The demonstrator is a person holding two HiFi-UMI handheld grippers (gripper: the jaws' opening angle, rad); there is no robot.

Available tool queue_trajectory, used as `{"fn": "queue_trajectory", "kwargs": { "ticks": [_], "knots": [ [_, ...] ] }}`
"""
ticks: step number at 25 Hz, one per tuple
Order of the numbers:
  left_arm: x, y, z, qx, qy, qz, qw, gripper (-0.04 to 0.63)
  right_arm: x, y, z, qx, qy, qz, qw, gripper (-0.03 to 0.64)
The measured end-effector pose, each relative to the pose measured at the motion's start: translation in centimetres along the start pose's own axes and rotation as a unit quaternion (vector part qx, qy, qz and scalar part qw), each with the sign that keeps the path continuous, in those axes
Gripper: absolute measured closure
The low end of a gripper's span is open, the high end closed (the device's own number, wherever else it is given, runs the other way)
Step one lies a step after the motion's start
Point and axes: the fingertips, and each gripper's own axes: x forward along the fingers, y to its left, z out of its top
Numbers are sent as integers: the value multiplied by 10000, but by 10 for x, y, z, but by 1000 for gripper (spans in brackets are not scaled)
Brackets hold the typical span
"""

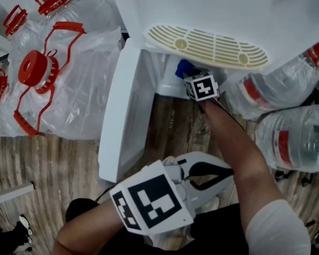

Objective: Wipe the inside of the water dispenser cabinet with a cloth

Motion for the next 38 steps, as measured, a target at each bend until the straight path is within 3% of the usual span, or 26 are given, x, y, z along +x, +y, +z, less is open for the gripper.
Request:
{"fn": "queue_trajectory", "kwargs": {
  "ticks": [4,11,19,24,30,38],
  "knots": [
    [0,2,4,-3,-78,-38,10000,592,-8,10,-4,245,121,158,9995,532],
    [-1,1,6,-60,-121,-18,9999,592,-4,1,28,226,-524,158,9982,532],
    [-12,3,0,-148,-93,249,9995,592,28,-14,54,224,-658,-167,9974,532],
    [-17,6,-3,-216,-90,309,9992,592,40,15,52,-253,-487,202,9983,532],
    [-15,4,2,-149,-150,163,9996,592,33,31,36,-386,-303,462,9977,532],
    [-11,-2,4,-102,-179,-21,9998,592,12,69,8,-540,28,1114,9923,532]
  ]
}}
